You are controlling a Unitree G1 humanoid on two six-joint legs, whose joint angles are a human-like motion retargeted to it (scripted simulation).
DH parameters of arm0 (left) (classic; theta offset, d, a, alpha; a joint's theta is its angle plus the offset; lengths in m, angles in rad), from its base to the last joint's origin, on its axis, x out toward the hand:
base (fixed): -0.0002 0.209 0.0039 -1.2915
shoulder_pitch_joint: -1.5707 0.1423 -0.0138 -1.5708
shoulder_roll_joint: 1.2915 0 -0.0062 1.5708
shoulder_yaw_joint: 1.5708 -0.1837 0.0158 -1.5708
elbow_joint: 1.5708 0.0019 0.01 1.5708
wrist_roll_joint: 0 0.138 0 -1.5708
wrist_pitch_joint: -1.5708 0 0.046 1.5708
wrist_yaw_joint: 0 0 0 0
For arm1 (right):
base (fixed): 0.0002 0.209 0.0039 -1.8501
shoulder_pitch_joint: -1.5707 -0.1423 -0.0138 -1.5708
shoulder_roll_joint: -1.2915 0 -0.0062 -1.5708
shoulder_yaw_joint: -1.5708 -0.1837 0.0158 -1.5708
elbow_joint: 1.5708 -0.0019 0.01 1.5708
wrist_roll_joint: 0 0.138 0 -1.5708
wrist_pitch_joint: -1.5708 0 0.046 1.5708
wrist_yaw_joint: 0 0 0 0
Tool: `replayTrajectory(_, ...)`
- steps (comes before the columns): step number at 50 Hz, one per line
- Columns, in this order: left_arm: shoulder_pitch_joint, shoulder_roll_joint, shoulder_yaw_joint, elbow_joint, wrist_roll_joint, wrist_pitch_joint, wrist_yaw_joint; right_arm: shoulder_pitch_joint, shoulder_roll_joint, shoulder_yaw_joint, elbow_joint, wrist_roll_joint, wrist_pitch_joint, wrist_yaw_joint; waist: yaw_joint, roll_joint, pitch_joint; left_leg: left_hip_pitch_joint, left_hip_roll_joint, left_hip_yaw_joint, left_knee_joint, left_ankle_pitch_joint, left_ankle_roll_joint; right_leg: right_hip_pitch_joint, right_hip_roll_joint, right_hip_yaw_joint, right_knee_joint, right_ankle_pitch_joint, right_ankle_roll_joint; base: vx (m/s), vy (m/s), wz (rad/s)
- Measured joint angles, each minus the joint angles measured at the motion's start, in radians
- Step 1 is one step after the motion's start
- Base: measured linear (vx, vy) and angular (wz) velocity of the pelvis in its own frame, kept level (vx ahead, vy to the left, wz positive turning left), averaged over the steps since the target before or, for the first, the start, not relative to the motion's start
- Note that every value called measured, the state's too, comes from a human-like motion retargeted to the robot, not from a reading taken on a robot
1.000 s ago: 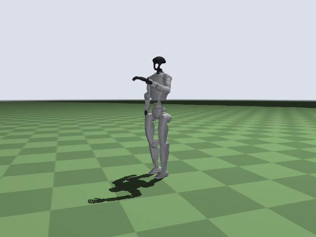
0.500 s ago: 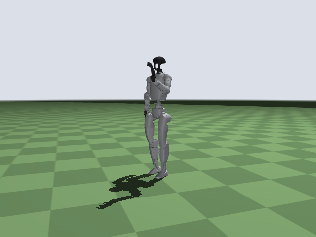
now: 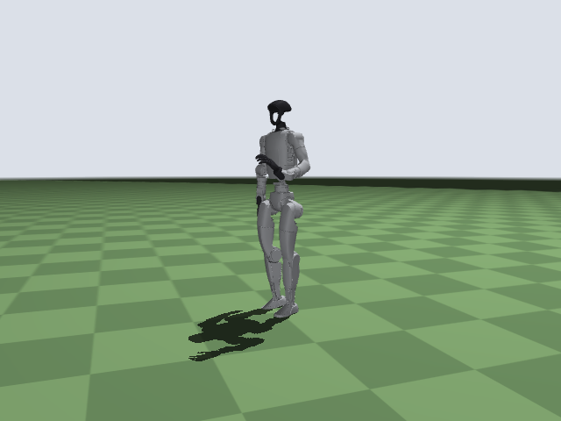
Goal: In place motions
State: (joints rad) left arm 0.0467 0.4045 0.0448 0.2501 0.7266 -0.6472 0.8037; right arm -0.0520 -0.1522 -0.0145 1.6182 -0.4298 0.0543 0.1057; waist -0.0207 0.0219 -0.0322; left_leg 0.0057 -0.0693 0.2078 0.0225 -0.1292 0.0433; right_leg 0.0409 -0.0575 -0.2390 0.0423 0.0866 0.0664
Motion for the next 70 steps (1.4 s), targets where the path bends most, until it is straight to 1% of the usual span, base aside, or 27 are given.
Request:
replayTrajectory(3, 0.036, -0.065, -0.032, 0.186, 0.037, -0.019, -0.018, 0.004, -0.004, -0.006, 0.007, 0.018, -0.001, -0.001, 0.030, 0.001, 0.007, 0.003, 0.006, 0.023, -0.001, -0.002, -0.002, 0.002, 0.002, 0.024, 0.001, -0.003, 0.004, -0.03, -0.01, -0.41)
replayTrajectory(5, 0.037, -0.105, -0.047, 0.343, 0.080, -0.009, -0.026, 0.005, -0.006, -0.011, 0.012, 0.031, -0.001, 0.002, 0.050, 0.000, 0.013, 0.006, 0.010, 0.036, 0.000, -0.003, -0.003, 0.005, 0.001, 0.038, 0.002, -0.005, 0.007, -0.04, -0.02, -0.31)
replayTrajectory(8, 0.019, -0.156, -0.054, 0.587, 0.133, 0.065, -0.073, 0.001, -0.004, -0.018, 0.016, 0.043, 0.001, 0.011, 0.065, -0.003, 0.029, 0.012, 0.012, 0.041, 0.000, -0.002, -0.005, 0.012, -0.002, 0.045, 0.003, -0.007, 0.010, -0.02, -0.01, -0.07)
replayTrajectory(10, 0.006, -0.192, -0.045, 0.730, 0.153, 0.125, -0.163, -0.002, -0.004, -0.019, 0.012, 0.042, 0.001, 0.014, 0.058, -0.006, 0.036, 0.013, 0.010, 0.031, 0.001, 0.001, -0.005, 0.014, -0.003, 0.034, 0.004, -0.005, 0.009, -0.02, -0.04, 0.28)
replayTrajectory(15, -0.017, -0.229, -0.011, 1.022, 0.083, 0.332, -0.541, -0.010, -0.006, -0.005, -0.001, 0.017, -0.003, 0.012, 0.012, -0.007, 0.041, 0.007, 0.001, -0.009, 0.002, 0.008, -0.003, 0.007, -0.006, -0.007, 0.004, 0.002, 0.006, -0.01, -0.03, 0.42)
replayTrajectory(16, -0.022, -0.234, -0.001, 1.076, 0.072, 0.375, -0.581, -0.012, -0.006, -0.003, -0.002, 0.014, -0.002, 0.011, 0.002, -0.007, 0.042, 0.006, -0.001, -0.016, 0.003, 0.009, -0.002, 0.007, -0.006, -0.015, 0.004, 0.003, 0.005, -0.01, -0.02, 0.36)
replayTrajectory(18, -0.023, -0.240, 0.018, 1.172, 0.051, 0.435, -0.606, -0.014, -0.004, -0.001, -0.003, 0.011, -0.002, 0.009, -0.010, -0.008, 0.042, 0.005, -0.002, -0.025, 0.003, 0.010, -0.002, 0.007, -0.006, -0.024, 0.003, 0.005, 0.005, 0.00, -0.01, 0.14)
replayTrajectory(22, -0.021, -0.248, 0.046, 1.307, 0.003, 0.469, -0.542, -0.017, 0.002, 0.003, -0.007, 0.019, -0.004, 0.011, -0.022, -0.009, 0.043, 0.005, -0.002, -0.029, 0.003, 0.010, -0.001, 0.006, -0.005, -0.028, 0.003, 0.007, 0.006, 0.00, 0.00, 0.00)
replayTrajectory(28, 0.019, -0.269, 0.069, 1.323, -0.068, 0.473, -0.515, -0.014, 0.005, 0.008, -0.011, 0.021, -0.010, 0.009, -0.034, -0.010, 0.050, 0.005, -0.003, -0.034, 0.003, 0.011, -0.001, 0.007, -0.004, -0.035, 0.001, 0.009, 0.006, 0.00, 0.00, 0.00)
replayTrajectory(34, 0.018, -0.284, 0.051, 1.323, -0.183, 0.496, -0.534, -0.006, -0.001, 0.007, 0.005, 0.025, -0.007, 0.012, 0.028, -0.011, 0.047, 0.008, 0.008, 0.015, 0.002, 0.005, -0.005, 0.009, -0.002, 0.016, 0.005, 0.001, 0.011, 0.00, -0.02, -0.38)
replayTrajectory(37, 0.010, -0.288, 0.030, 1.315, -0.209, 0.506, -0.539, -0.005, -0.003, 0.001, 0.009, 0.032, -0.005, 0.013, 0.038, -0.011, 0.047, 0.007, 0.009, 0.019, 0.003, 0.005, -0.006, 0.010, -0.003, 0.020, 0.005, 0.000, 0.011, 0.00, 0.00, 0.00)
replayTrajectory(46, -0.008, -0.301, -0.036, 1.265, -0.168, 0.493, -0.543, -0.013, -0.004, 0.001, 0.002, 0.029, -0.004, 0.010, -0.011, -0.009, 0.043, 0.002, -0.004, -0.028, 0.006, 0.012, -0.002, 0.008, -0.009, -0.028, 0.003, 0.004, 0.005, 0.00, -0.01, 0.24)
replayTrajectory(50, -0.016, -0.301, -0.060, 1.259, -0.161, 0.476, -0.554, -0.015, 0.001, 0.003, -0.002, 0.032, -0.006, 0.010, -0.021, -0.008, 0.038, 0.002, -0.005, -0.032, 0.006, 0.011, -0.001, 0.007, -0.009, -0.032, 0.003, 0.004, 0.004, 0.00, 0.00, 0.00)
replayTrajectory(57, -0.023, -0.304, -0.063, 1.268, -0.166, 0.480, -0.556, -0.012, 0.007, 0.008, -0.004, 0.025, -0.010, 0.006, -0.051, -0.007, 0.032, 0.000, -0.010, -0.053, 0.007, 0.013, 0.002, 0.012, -0.010, -0.054, -0.004, 0.005, 0.003, 0.00, 0.00, 0.06)
replayTrajectory(70, -0.013, -0.296, -0.047, 1.296, -0.166, 0.495, -0.551, -0.007, -0.002, -0.003, 0.009, 0.043, -0.005, 0.010, -0.013, -0.008, 0.025, 0.004, -0.001, -0.014, 0.004, 0.006, 0.001, 0.006, -0.006, -0.014, 0.002, 0.001, 0.005, 0.00, 0.00, -0.09)
